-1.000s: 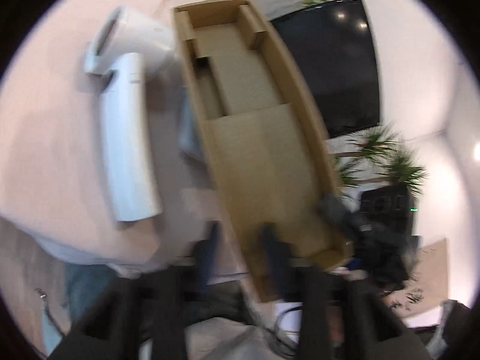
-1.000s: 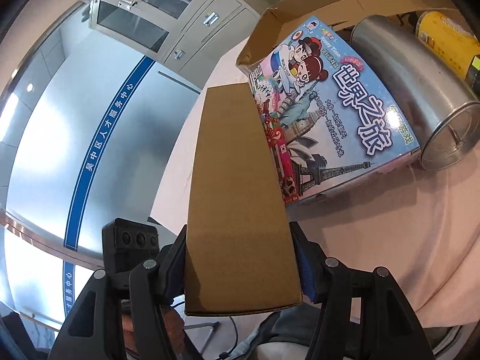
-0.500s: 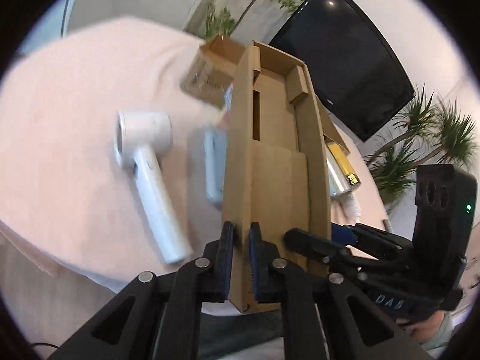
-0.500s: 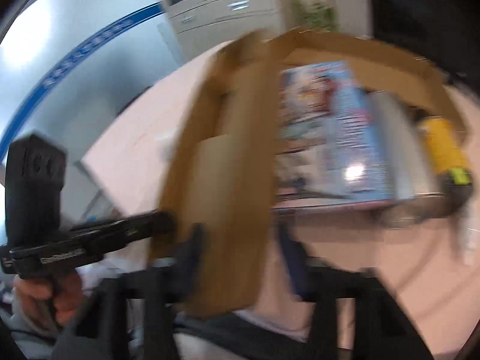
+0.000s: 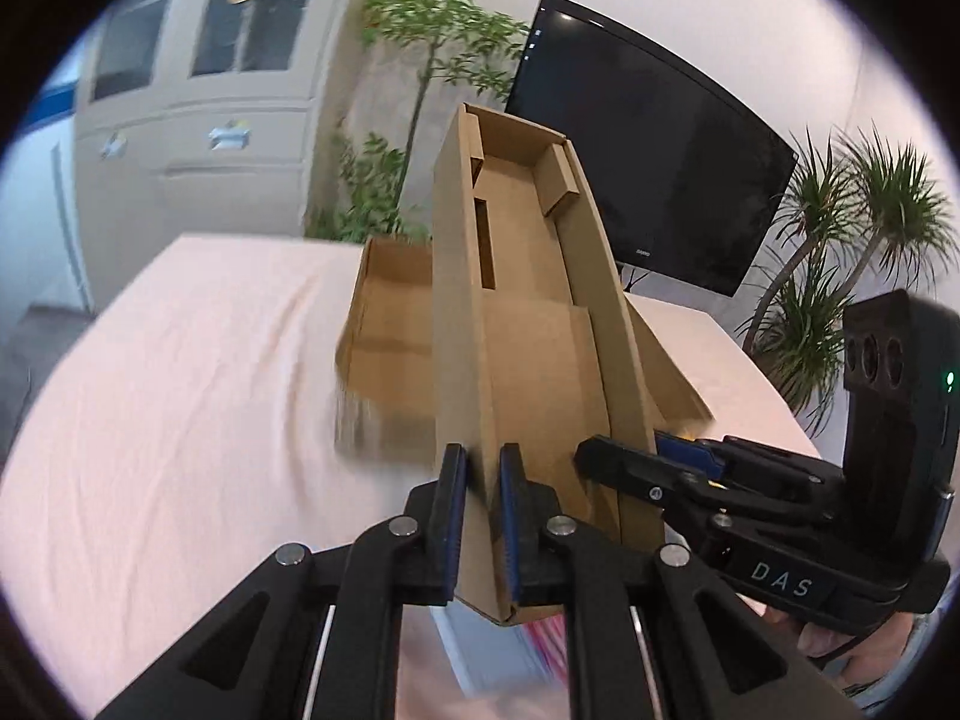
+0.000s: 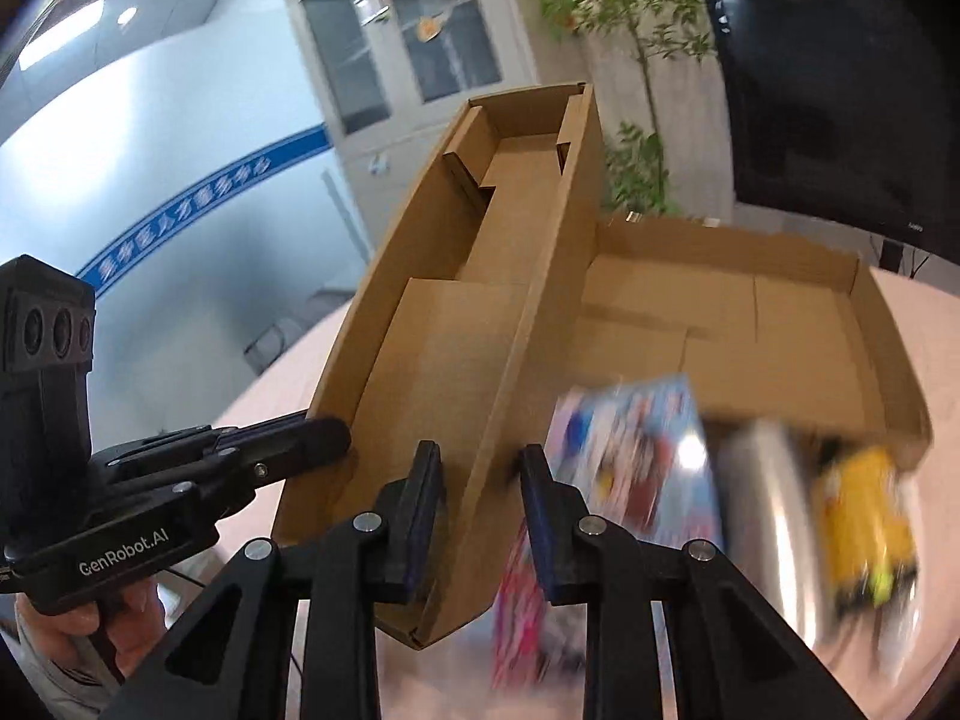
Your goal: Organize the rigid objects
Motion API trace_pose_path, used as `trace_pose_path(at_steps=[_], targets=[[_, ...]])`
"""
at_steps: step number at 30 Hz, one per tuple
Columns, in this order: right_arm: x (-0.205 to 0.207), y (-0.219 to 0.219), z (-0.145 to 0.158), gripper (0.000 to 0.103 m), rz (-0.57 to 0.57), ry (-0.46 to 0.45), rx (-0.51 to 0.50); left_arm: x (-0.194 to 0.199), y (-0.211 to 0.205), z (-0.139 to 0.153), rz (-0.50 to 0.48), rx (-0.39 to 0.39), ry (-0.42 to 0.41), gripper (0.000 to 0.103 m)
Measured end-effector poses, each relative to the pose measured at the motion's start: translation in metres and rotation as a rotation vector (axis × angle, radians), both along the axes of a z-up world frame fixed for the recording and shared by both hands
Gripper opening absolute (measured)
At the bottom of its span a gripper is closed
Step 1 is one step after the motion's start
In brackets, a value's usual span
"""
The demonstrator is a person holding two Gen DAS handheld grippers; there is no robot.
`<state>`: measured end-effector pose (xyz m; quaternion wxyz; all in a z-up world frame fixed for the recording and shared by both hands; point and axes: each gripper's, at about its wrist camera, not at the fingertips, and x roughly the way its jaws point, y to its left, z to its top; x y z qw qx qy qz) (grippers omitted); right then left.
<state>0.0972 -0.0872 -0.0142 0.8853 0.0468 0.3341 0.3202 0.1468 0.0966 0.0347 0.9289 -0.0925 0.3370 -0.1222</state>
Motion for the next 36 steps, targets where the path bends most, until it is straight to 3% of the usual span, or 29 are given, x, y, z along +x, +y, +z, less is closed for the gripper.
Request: trace_pose_path(at_steps=[4, 6, 10, 14, 18, 20, 21, 23, 24, 25, 26, 28, 29, 32, 34, 36], targets=[[0.096, 0.021, 0.014, 0.025, -0.032, 0.083, 0.024, 0.085, 0.008, 0.000, -0.023, 0.040, 0.065, 0.010], [0.154, 0.032, 0.004, 0.025, -0.050, 0.186, 0.023, 0.128, 0.015, -0.016, -0.030, 0.045, 0.137, 0.009], [0.240, 0.050, -0.039, 0.025, -0.075, 0.335, 0.009, 0.184, 0.031, -0.057, -0.020, 0.033, 0.273, 0.009], [0.291, 0.072, -0.098, 0.019, -0.048, 0.500, -0.060, 0.197, 0.037, -0.094, 0.002, 0.051, 0.354, 0.007], [0.290, 0.080, -0.115, 0.022, -0.021, 0.530, -0.053, 0.176, 0.037, -0.097, 0.013, 0.084, 0.342, 0.007], [0.289, 0.080, -0.110, 0.034, 0.011, 0.525, -0.029, 0.156, 0.042, -0.087, 0.044, 0.080, 0.303, 0.009], [0.288, 0.078, -0.107, 0.040, 0.035, 0.526, -0.002, 0.149, 0.044, -0.082, 0.051, 0.066, 0.284, 0.015], [0.271, 0.061, -0.087, 0.067, 0.063, 0.458, 0.015, 0.114, 0.045, -0.070, 0.063, 0.041, 0.240, 0.042], [0.256, 0.045, -0.072, 0.075, 0.047, 0.364, -0.021, 0.101, 0.048, -0.066, 0.068, 0.024, 0.226, 0.072], [0.238, 0.027, -0.060, 0.088, 0.026, 0.272, -0.061, 0.078, 0.049, -0.064, 0.085, -0.008, 0.208, 0.091], [0.217, 0.007, -0.049, 0.094, 0.004, 0.177, -0.112, 0.061, 0.050, -0.062, 0.095, -0.041, 0.195, 0.091], [0.178, -0.030, -0.036, 0.095, -0.007, 0.065, -0.196, 0.031, 0.039, -0.070, 0.043, -0.112, 0.245, 0.091], [0.169, -0.037, -0.031, 0.095, 0.002, 0.052, -0.217, 0.021, 0.033, -0.075, 0.023, -0.145, 0.279, 0.091], [0.108, -0.070, -0.038, 0.095, 0.078, 0.083, -0.217, -0.002, 0.002, -0.100, -0.027, -0.204, 0.377, 0.091], [0.079, -0.070, -0.054, 0.095, 0.171, 0.136, -0.189, -0.009, -0.016, -0.118, -0.029, -0.195, 0.438, 0.091], [0.058, -0.058, -0.067, 0.095, 0.211, 0.123, -0.231, -0.010, -0.026, -0.132, -0.031, -0.223, 0.477, 0.088]])
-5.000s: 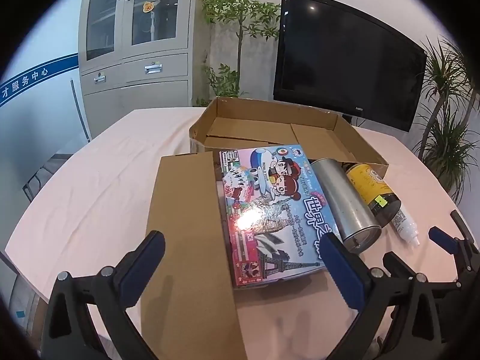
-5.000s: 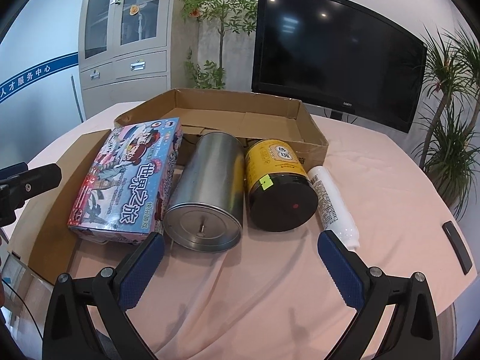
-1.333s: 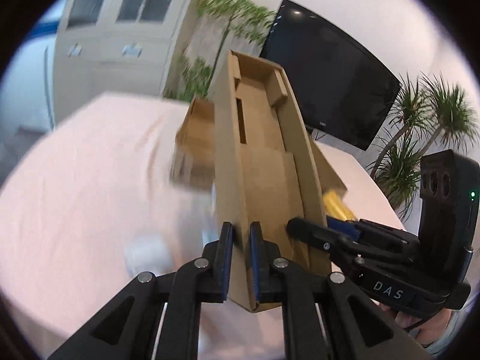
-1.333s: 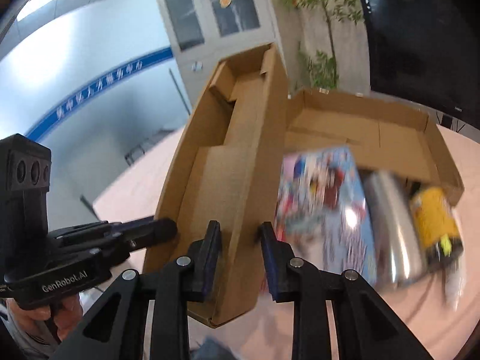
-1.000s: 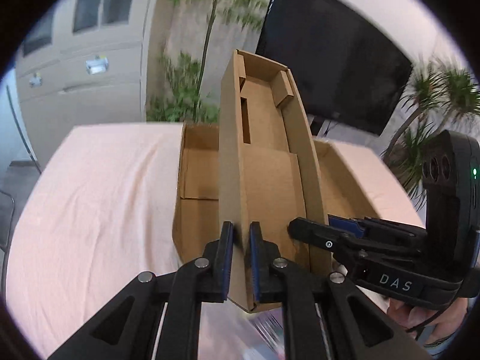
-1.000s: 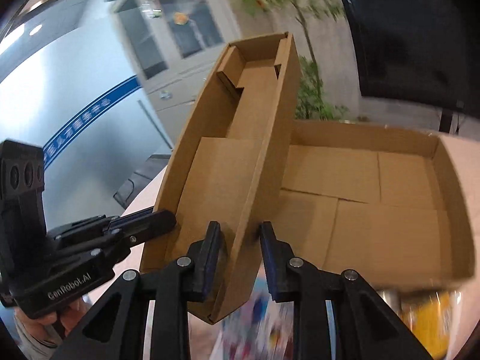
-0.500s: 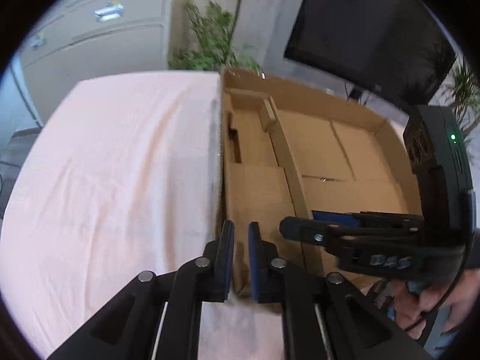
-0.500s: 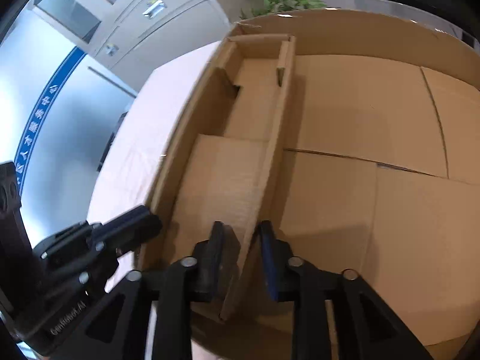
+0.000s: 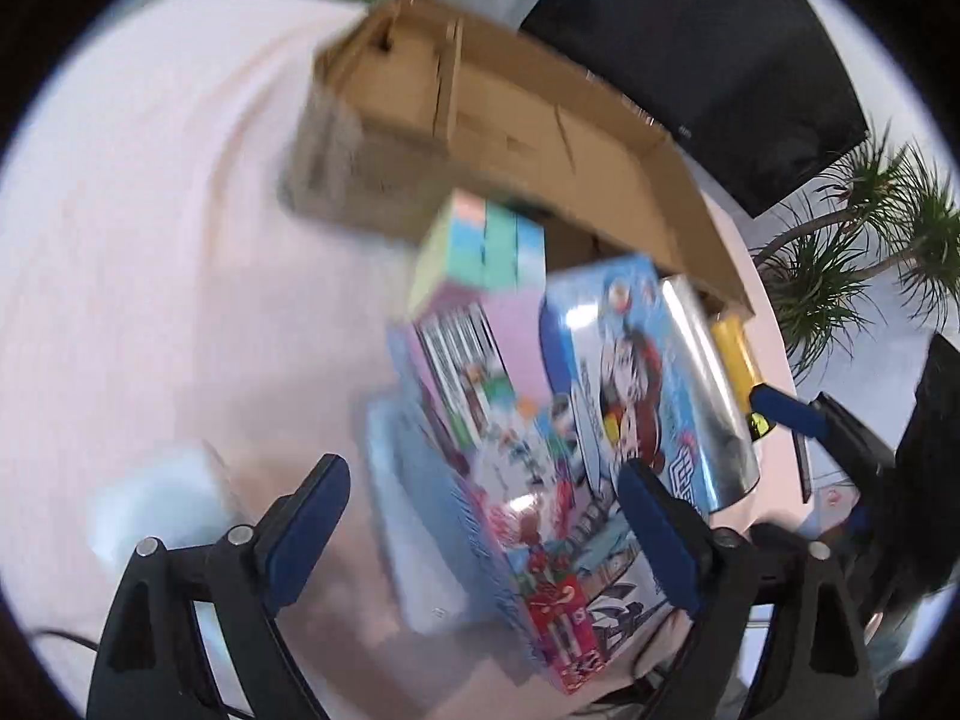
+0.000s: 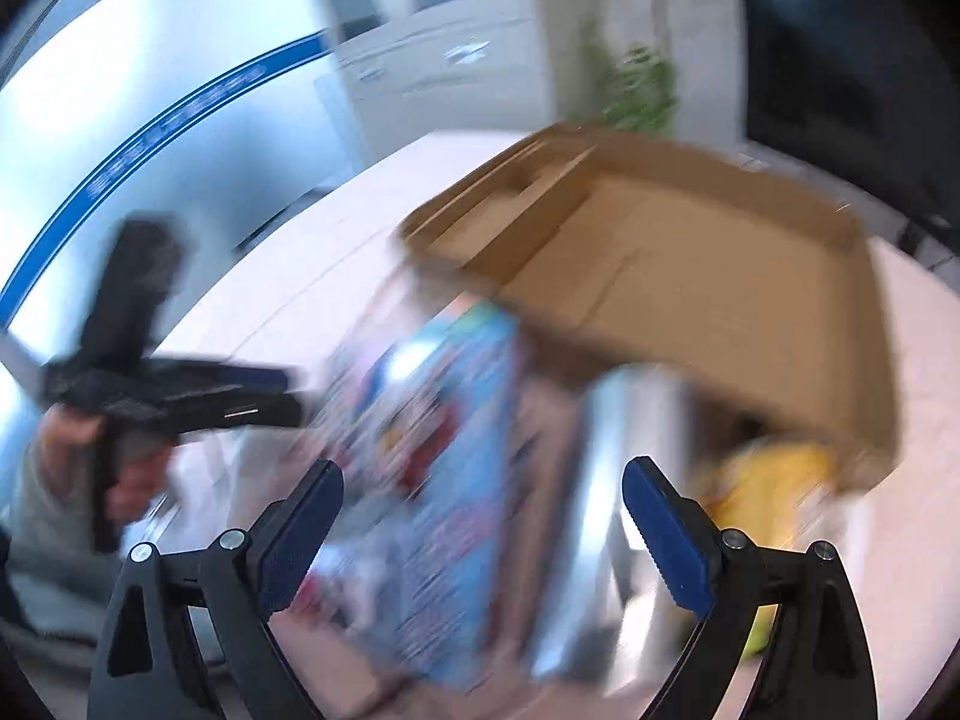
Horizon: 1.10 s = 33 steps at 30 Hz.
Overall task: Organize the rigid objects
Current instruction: 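Grasp the colourful game box with the right tool and place it in the box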
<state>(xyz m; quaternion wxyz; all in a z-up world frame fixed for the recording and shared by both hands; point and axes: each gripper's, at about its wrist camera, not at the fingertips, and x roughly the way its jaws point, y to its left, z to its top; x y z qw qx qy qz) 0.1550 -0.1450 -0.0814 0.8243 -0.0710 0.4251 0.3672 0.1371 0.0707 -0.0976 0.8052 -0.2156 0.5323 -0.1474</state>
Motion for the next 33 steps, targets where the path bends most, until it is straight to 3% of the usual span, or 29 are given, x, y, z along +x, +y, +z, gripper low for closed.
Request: trace_pose_path(at_steps=[4, 7, 11, 14, 16, 19, 21, 24, 26, 30, 33], targets=[[-0.007, 0.020, -0.025, 0.093, 0.018, 0.027, -0.043, -0.002, -0.015, -0.007, -0.017, -0.024, -0.010, 0.077], [-0.002, 0.039, -0.049, 0.092, -0.023, 0.058, -0.110, -0.008, -0.022, -0.007, -0.015, -0.034, -0.042, 0.075], [-0.012, 0.051, -0.047, 0.092, -0.103, 0.063, -0.068, -0.015, -0.026, 0.006, 0.016, 0.011, -0.095, 0.070], [-0.022, 0.052, -0.035, 0.090, -0.157, 0.012, -0.021, -0.021, -0.033, 0.051, 0.023, 0.104, -0.225, 0.069], [-0.016, 0.050, -0.011, 0.089, -0.200, -0.043, 0.035, -0.012, -0.037, 0.086, 0.017, 0.145, -0.338, 0.069], [0.007, 0.039, 0.027, 0.088, -0.271, -0.129, 0.125, 0.023, -0.046, 0.135, -0.031, 0.206, -0.464, 0.069], [0.041, 0.032, 0.056, 0.087, -0.316, -0.171, 0.182, 0.058, -0.050, 0.158, -0.069, 0.235, -0.497, 0.069], [0.091, 0.022, 0.073, 0.087, -0.353, -0.155, 0.213, 0.128, -0.056, 0.170, -0.118, 0.275, -0.459, 0.069], [0.142, 0.021, 0.065, 0.087, -0.383, -0.068, 0.236, 0.182, -0.054, 0.150, -0.141, 0.244, -0.353, 0.069], [0.210, 0.024, 0.013, 0.087, -0.436, 0.102, 0.173, 0.242, -0.040, 0.082, -0.156, 0.178, -0.157, 0.065], [0.244, 0.043, -0.044, 0.084, -0.437, 0.243, 0.123, 0.241, -0.040, 0.039, -0.138, 0.204, -0.069, 0.064]])
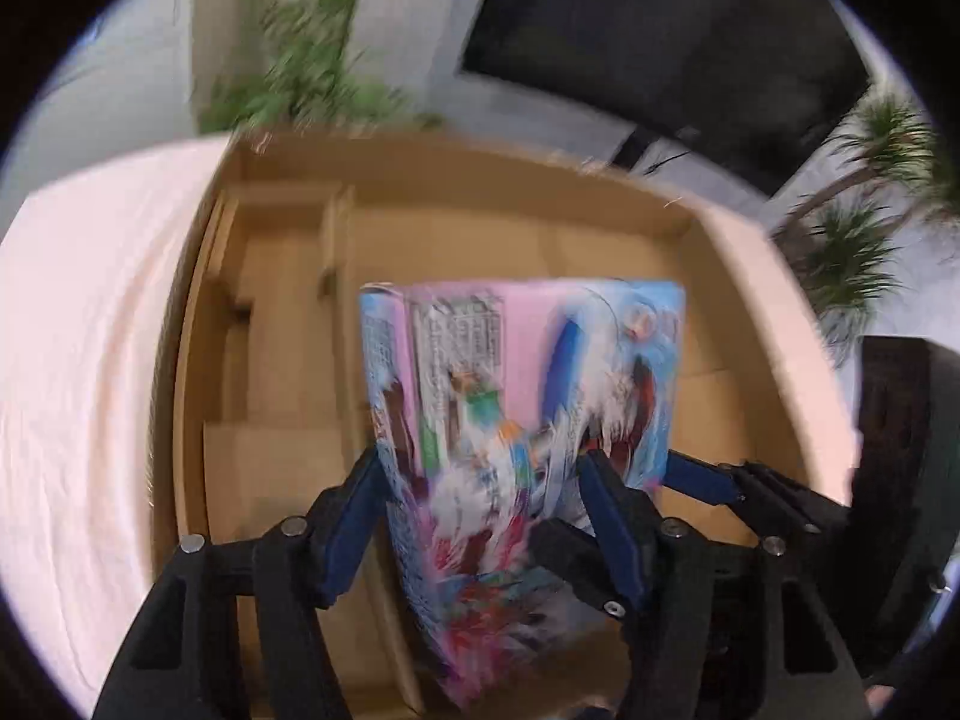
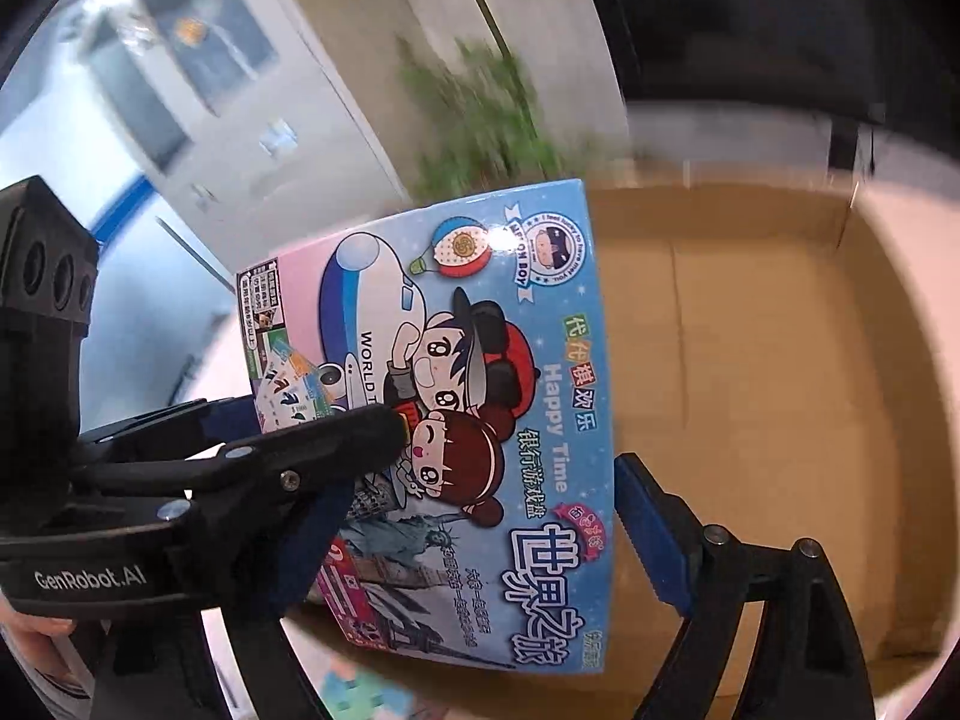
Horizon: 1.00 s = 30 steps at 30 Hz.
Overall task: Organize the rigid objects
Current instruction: 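Grasp the colourful game box with the right tool and place it in the box, then grasp the silver metal canister with the right tool and place it in the box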
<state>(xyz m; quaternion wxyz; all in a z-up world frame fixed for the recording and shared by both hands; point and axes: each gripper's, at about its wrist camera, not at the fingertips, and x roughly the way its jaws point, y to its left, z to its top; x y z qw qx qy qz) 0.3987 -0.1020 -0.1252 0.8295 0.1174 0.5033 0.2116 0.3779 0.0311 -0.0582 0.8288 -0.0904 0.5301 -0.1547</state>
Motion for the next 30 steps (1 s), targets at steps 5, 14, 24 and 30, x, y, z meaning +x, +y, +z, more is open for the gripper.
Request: trace_pose_path(at_steps=[5, 14, 24, 30], targets=[[0.005, 0.008, -0.009, 0.084, 0.057, 0.004, -0.019, -0.021, 0.002, 0.015, -0.006, 0.037, -0.066, 0.059], [0.011, 0.009, -0.033, 0.045, 0.099, 0.022, -0.178, -0.069, 0.042, 0.015, -0.020, 0.071, -0.146, 0.059], [-0.115, -0.081, 0.042, 0.089, 0.112, -0.195, -0.149, -0.126, 0.040, 0.014, 0.034, -0.002, -0.125, 0.056], [-0.190, -0.108, 0.003, 0.076, 0.171, -0.102, -0.225, -0.173, -0.008, 0.023, -0.026, -0.197, -0.109, 0.076]])
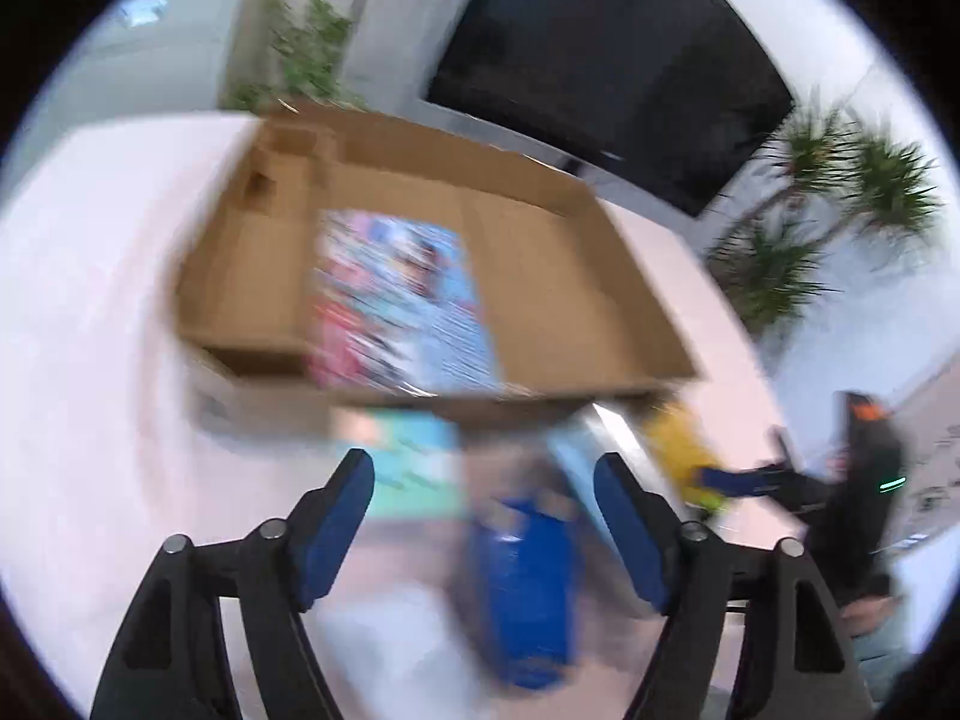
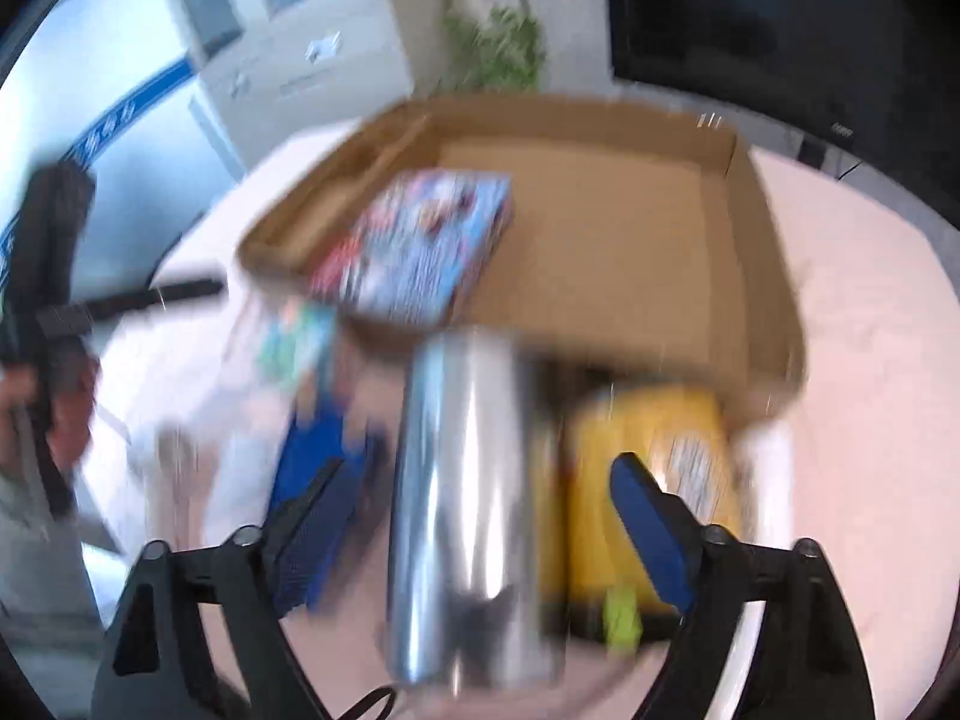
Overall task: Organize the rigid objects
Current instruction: 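Grasp the silver metal canister with the right tool and place it in the box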
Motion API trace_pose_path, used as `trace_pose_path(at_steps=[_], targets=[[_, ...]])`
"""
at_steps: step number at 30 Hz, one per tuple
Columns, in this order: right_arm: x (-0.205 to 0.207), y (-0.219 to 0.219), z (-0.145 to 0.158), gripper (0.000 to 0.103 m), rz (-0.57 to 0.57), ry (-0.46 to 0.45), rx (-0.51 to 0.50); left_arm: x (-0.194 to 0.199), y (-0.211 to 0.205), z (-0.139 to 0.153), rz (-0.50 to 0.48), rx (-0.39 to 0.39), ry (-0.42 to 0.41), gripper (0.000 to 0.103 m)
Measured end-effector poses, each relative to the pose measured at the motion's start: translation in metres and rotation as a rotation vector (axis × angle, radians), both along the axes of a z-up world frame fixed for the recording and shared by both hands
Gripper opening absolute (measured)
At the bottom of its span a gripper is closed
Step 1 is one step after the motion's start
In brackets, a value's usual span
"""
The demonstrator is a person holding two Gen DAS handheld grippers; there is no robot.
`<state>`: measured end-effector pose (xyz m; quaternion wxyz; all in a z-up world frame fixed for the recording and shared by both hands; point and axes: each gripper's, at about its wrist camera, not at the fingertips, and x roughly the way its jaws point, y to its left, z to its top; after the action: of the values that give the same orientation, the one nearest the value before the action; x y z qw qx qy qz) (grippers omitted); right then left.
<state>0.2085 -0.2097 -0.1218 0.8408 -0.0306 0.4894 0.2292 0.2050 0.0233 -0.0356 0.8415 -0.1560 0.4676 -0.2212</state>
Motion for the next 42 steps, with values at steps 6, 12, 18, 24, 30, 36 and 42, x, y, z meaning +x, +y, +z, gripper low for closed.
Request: trace_pose_path(at_steps=[6, 12, 18, 24, 30, 36, 42], targets=[[-0.042, 0.002, -0.017, 0.066, 0.020, -0.047, -0.032, -0.019, -0.060, -0.033, -0.085, -0.176, 0.164, 0.076], [-0.105, -0.017, -0.023, 0.070, 0.068, 0.089, 0.097, -0.062, -0.096, -0.055, -0.119, -0.169, 0.280, 0.077], [-0.092, -0.042, -0.060, 0.085, 0.034, 0.308, 0.332, -0.078, -0.108, -0.076, -0.111, -0.171, 0.376, 0.080], [-0.089, -0.017, -0.075, 0.087, 0.044, 0.328, 0.311, -0.076, -0.108, -0.062, -0.095, -0.136, 0.321, 0.083], [-0.060, -0.015, 0.007, 0.087, 0.057, 0.110, 0.375, -0.044, -0.111, 0.043, -0.119, -0.022, -0.024, 0.083], [0.056, 0.006, 0.057, 0.087, 0.041, 0.003, 0.371, 0.091, -0.087, 0.074, -0.140, -0.028, -0.026, 0.083], [0.148, 0.026, -0.002, 0.087, -0.033, 0.193, 0.354, 0.179, -0.066, -0.005, -0.127, -0.107, 0.196, 0.082]])
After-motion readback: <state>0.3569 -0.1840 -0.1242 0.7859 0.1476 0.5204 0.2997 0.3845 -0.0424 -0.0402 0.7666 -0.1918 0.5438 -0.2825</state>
